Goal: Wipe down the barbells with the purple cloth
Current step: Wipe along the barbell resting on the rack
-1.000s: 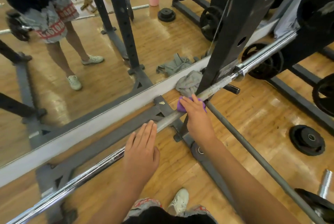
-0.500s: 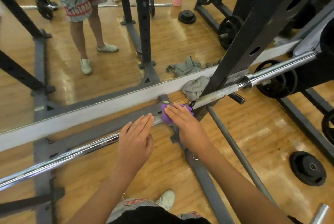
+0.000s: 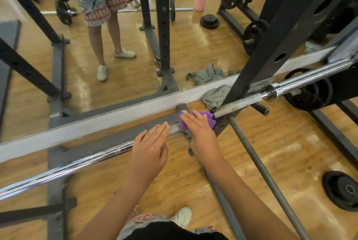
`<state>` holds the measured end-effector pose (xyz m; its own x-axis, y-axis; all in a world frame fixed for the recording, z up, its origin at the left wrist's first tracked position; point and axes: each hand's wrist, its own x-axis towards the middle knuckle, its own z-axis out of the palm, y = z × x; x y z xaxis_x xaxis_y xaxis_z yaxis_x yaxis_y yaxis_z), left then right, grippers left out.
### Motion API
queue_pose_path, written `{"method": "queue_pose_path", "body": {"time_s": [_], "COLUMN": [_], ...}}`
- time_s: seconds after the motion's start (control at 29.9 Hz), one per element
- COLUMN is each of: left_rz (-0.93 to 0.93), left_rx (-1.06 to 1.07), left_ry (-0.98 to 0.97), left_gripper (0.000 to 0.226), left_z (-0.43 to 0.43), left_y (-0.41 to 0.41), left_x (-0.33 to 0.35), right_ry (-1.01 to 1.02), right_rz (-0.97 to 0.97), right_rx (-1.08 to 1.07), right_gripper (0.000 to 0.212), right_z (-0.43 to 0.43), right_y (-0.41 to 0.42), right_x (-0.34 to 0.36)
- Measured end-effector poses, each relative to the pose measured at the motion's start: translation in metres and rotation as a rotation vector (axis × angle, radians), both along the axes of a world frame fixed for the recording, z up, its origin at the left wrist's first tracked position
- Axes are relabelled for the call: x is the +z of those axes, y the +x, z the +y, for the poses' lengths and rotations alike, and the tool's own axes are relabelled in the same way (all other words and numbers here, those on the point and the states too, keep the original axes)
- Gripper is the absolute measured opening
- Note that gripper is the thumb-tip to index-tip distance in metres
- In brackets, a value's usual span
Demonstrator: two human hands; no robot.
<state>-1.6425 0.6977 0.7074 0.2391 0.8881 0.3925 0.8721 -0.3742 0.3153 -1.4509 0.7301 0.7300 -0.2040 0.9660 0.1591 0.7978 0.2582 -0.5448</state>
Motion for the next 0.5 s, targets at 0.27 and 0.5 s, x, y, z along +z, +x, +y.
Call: {"method": "queue_pose_path", "body": {"time_s": [0.27, 0.5], "left_rz": [0.027, 0.029], "left_rx": [-0.043, -0.049], "left_ry": [-0.022, -0.023], "left_gripper": [0.052, 0.054], "left_z": [-0.001, -0.001], "left_y": [-0.004, -0.006], "left_x": [0.001, 0.000], "right_ry": [-0.015, -0.015], "right_rz": [-0.055, 0.018], "right_rx": [0.060, -0.124], "right_gripper": [0.086, 0.081], "right_z": [0.010, -0.008], "right_y": [0.053, -0.006], "right_x": [0.002, 0.001]}}
